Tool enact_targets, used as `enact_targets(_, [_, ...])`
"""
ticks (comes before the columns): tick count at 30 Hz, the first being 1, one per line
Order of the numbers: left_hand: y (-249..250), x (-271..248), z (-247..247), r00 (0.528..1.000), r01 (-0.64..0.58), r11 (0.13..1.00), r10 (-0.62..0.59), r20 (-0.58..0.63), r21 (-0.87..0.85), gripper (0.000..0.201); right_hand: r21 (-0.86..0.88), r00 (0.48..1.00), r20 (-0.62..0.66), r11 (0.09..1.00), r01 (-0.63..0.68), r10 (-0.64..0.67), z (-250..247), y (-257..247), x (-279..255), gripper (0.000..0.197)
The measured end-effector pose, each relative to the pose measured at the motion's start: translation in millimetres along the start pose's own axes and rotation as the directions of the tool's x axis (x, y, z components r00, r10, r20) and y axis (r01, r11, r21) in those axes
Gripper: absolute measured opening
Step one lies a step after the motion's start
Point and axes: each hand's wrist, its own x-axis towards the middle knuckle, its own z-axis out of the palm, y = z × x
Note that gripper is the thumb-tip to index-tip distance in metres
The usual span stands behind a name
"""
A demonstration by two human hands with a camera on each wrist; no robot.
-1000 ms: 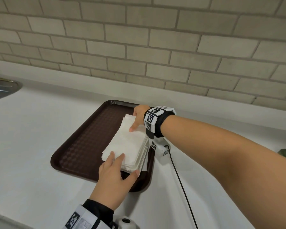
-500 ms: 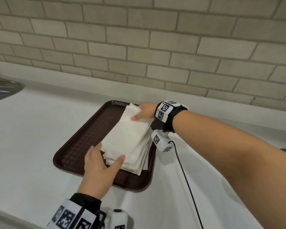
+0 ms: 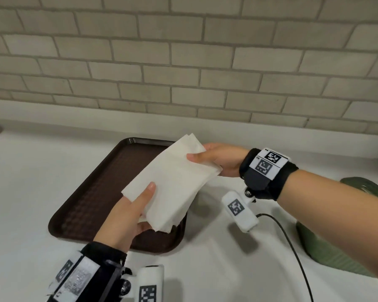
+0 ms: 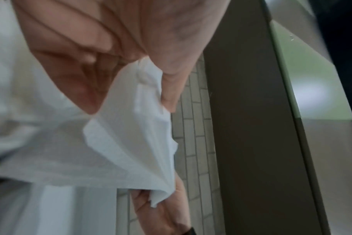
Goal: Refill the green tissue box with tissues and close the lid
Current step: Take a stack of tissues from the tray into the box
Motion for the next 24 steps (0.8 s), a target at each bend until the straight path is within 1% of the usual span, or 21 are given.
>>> enact_targets(1, [-1, 2, 5, 1.0, -0.013, 1.0, 0.013, 0.021, 0.028, 0.036, 0.029, 1.0, -0.013, 1.0, 0.007, -0.006, -3, 0, -15, 0.021])
enact_targets(2, [-3, 5, 9, 0.999, -0.027, 0.996, 0.024, 0.039, 0.08, 0.046, 0.055, 1.0, -0.025, 0.998, 0.016, -0.015, -7, 1, -30, 0.023])
enact_targets(3, [-5, 8, 13, 0.998, -0.051, 0.989, 0.044, 0.053, 0.14, 0.066, 0.074, 0.999, -0.039, 0.997, 0.022, -0.019, -10, 1, -47, 0.024])
enact_targets(4, [-7, 11, 18, 0.996, -0.069, 0.981, 0.058, 0.061, 0.183, 0.09, 0.085, 0.998, -0.049, 0.996, 0.03, -0.026, -15, 2, -63, 0.023])
enact_targets(5, [-9, 13, 25, 0.995, -0.083, 0.977, 0.069, 0.073, 0.199, 0.112, 0.089, 0.998, -0.056, 0.995, 0.036, -0.031, -18, 2, -80, 0.022])
enact_targets(6, [-10, 14, 34, 0.992, -0.089, 0.98, 0.07, 0.108, 0.179, 0.126, 0.09, 0.997, -0.062, 0.995, 0.045, -0.039, -23, 4, -97, 0.02])
enact_targets(7, [-11, 14, 44, 0.984, -0.084, 0.988, 0.061, 0.165, 0.133, 0.133, 0.087, 0.996, -0.07, 0.995, 0.053, -0.047, -26, 5, -113, 0.02])
enact_targets(8, [-12, 13, 53, 0.97, -0.058, 0.995, 0.037, 0.239, 0.08, 0.136, 0.086, 0.995, -0.084, 0.995, 0.056, -0.049, -29, 6, -126, 0.021])
enact_targets(9, [-12, 11, 69, 0.944, -0.019, 0.999, 0.006, 0.329, 0.038, 0.134, 0.093, 0.993, -0.112, 0.994, 0.058, -0.047, -32, 8, -142, 0.021])
enact_targets(11, [-15, 7, 96, 0.883, 0.069, 0.997, -0.043, 0.467, -0.039, 0.123, 0.118, 0.982, -0.181, 0.989, 0.085, -0.062, -38, 14, -170, 0.021])
enact_targets(12, [-17, 6, 107, 0.861, 0.092, 0.994, -0.05, 0.507, -0.058, 0.114, 0.131, 0.971, -0.229, 0.986, 0.106, -0.074, -40, 19, -182, 0.021])
enact_targets(13, [-19, 4, 115, 0.849, 0.089, 0.994, -0.044, 0.526, -0.062, 0.108, 0.136, 0.956, -0.28, 0.983, 0.126, -0.084, -40, 25, -195, 0.021])
enact_targets(14, [-22, 3, 122, 0.848, 0.059, 0.997, -0.024, 0.529, -0.049, 0.102, 0.127, 0.936, -0.34, 0.982, 0.141, -0.09, -40, 33, -207, 0.022])
enact_targets(16, [-25, -2, 130, 0.853, -0.083, 0.995, 0.046, 0.52, 0.047, 0.088, 0.111, 0.899, -0.432, 0.984, 0.139, -0.079, -38, 56, -227, 0.03])
enact_targets(17, [-26, -6, 131, 0.855, -0.155, 0.981, 0.074, 0.514, 0.115, 0.077, 0.114, 0.888, -0.456, 0.986, 0.124, -0.059, -34, 70, -237, 0.032])
enact_targets(19, [-29, -16, 133, 0.862, -0.267, 0.927, 0.108, 0.496, 0.262, 0.057, 0.062, 0.872, -0.487, 0.994, 0.086, -0.044, -23, 100, -251, 0.021])
enact_targets(20, [-33, -22, 134, 0.858, -0.311, 0.889, 0.11, 0.502, 0.336, 0.053, 0.026, 0.86, -0.509, 0.997, 0.066, -0.044, -18, 115, -254, 0.016])
enact_targets(22, [-42, -36, 135, 0.844, -0.351, 0.836, 0.088, 0.53, 0.421, 0.051, -0.014, 0.84, -0.541, 1.0, 0.024, -0.028, -8, 143, -259, 0.013])
enact_targets(24, [-53, -49, 133, 0.829, -0.371, 0.797, 0.051, 0.558, 0.477, 0.057, -0.078, 0.849, -0.528, 0.997, -0.015, -0.028, -1, 160, -261, 0.015])
